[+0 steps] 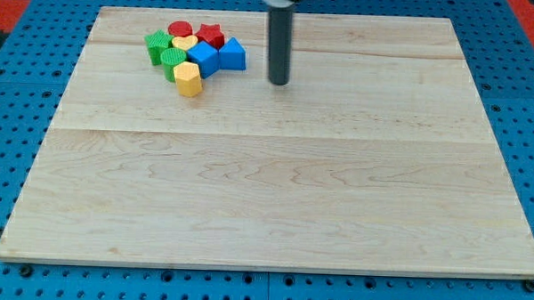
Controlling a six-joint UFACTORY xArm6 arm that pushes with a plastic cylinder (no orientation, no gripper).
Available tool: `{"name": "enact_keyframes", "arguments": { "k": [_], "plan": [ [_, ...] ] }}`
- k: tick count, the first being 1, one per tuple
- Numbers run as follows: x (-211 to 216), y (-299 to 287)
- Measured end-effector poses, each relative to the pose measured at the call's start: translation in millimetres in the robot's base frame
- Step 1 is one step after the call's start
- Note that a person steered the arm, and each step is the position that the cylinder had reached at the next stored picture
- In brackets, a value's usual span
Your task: Push the blue triangle close to the group of the blocks
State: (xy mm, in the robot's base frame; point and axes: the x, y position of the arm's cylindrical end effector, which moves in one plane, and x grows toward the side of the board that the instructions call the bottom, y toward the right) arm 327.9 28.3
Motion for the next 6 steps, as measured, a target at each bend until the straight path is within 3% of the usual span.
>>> {"name": "enact_keyframes", "arguments": {
  "k": [2,3,6],
  "plan": [
    [-19.9,-61.7],
    [-22.3,-31.2],
    [-38.0,-59.5]
  ]
}}
